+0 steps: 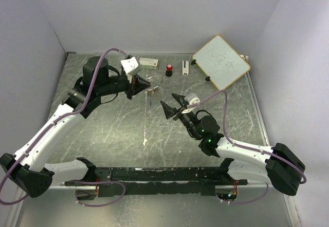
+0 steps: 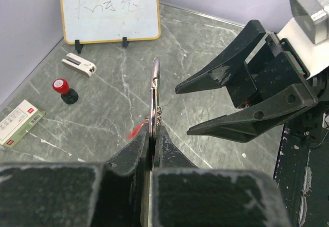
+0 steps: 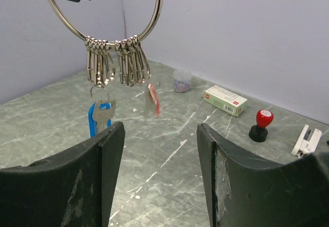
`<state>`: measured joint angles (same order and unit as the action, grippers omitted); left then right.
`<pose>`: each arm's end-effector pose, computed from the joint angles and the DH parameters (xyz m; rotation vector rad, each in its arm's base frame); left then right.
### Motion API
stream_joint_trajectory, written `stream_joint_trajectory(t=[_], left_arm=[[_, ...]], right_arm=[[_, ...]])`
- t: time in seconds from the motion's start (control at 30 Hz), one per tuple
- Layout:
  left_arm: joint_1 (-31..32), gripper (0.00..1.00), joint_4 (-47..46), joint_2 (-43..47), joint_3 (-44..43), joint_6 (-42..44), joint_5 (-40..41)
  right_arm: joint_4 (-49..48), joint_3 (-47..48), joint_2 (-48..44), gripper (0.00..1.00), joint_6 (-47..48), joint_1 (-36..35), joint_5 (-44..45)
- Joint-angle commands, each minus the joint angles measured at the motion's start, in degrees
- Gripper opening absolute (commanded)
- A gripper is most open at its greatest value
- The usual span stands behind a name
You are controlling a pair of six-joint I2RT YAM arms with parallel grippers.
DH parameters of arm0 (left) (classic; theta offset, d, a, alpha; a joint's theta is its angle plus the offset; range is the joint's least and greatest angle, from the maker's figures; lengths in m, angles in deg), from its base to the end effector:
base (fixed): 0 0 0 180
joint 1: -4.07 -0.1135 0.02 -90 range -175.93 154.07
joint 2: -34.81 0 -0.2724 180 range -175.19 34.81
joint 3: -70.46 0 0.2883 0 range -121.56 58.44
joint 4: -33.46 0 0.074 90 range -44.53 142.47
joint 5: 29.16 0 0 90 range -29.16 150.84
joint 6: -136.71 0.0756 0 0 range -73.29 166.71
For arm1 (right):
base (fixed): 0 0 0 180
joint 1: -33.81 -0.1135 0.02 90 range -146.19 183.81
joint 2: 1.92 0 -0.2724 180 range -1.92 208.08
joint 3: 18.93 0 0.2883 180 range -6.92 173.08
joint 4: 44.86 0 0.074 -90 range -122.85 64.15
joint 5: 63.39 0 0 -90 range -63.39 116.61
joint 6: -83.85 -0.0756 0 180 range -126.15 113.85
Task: Remove the keys from the keyring
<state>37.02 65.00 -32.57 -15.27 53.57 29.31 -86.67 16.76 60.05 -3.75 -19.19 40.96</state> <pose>0.2501 -0.2092 0.4241 0.9900 1.5527 -0.8158 0.1909 0.2222 0.2657 -0.4180 1.2643 0.5892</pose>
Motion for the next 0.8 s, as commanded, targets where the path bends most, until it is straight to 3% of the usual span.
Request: stream_joint_trajectory(t=[0.0,0.77], left_arm=[[1.0,0.07,-1.4,1.6,-1.7,-0.1,-1.2],[3.6,0.07,-0.8,3.1,-1.5,-0.3,0.0]], right_arm=[[-2.3,1.0,0.0,0.59,-0.7,-0.2,-1.5],[-3.0,3.6,3.8,0.58,1.7,-0.2,-1.1]])
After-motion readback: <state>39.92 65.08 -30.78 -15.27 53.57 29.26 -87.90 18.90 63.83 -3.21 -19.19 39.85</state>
